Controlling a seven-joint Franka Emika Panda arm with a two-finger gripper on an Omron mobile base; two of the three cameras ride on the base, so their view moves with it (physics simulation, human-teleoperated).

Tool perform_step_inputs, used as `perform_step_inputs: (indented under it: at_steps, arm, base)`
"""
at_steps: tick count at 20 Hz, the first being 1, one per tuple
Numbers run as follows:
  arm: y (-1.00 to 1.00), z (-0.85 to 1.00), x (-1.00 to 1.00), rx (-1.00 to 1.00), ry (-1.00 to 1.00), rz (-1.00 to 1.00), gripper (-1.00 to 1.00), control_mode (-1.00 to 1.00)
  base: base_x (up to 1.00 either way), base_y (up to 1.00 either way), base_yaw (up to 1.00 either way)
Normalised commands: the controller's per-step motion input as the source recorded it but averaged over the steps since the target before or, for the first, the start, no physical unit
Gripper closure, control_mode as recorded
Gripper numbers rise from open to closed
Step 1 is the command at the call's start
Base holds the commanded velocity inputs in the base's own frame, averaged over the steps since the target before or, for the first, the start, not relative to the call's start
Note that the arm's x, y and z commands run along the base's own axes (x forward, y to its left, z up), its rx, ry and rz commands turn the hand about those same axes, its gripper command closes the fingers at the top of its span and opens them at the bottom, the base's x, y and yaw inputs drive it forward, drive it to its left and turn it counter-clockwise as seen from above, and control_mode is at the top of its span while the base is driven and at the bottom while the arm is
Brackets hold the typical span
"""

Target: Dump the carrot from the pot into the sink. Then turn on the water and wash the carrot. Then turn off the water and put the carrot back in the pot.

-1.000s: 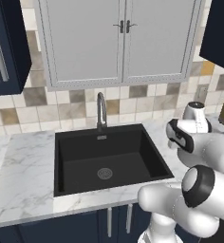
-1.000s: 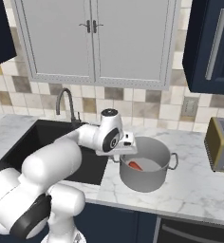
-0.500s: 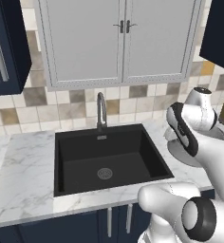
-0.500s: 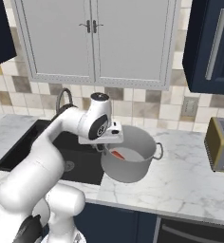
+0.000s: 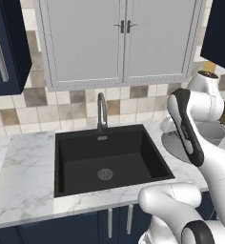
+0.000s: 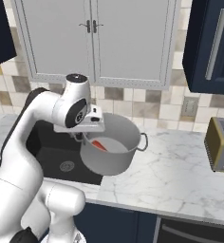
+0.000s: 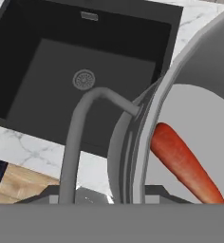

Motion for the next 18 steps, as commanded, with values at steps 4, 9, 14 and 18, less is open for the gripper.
perform_step_inputs:
  at_steps: [4,9,14,18]
  arm:
    - [0.53,0.72,-0.05,0.06,-0.13,0.06,1.0,-1.0]
    - [0.4,0.78,0.0,0.03,-0.15,0.06,1.0,-1.0]
    - [0.37,0.66,0.0,0.0,-0.19,0.03,1.0,-1.0]
    - [0.5,0.57,0.0,0.03,-0.17,0.05,1.0,-1.0]
  base:
    - [0.0,0.0,0.0]
    - [0.0,0.0,0.0]
    - [0.0,0.0,0.0]
    - [0.0,0.0,0.0]
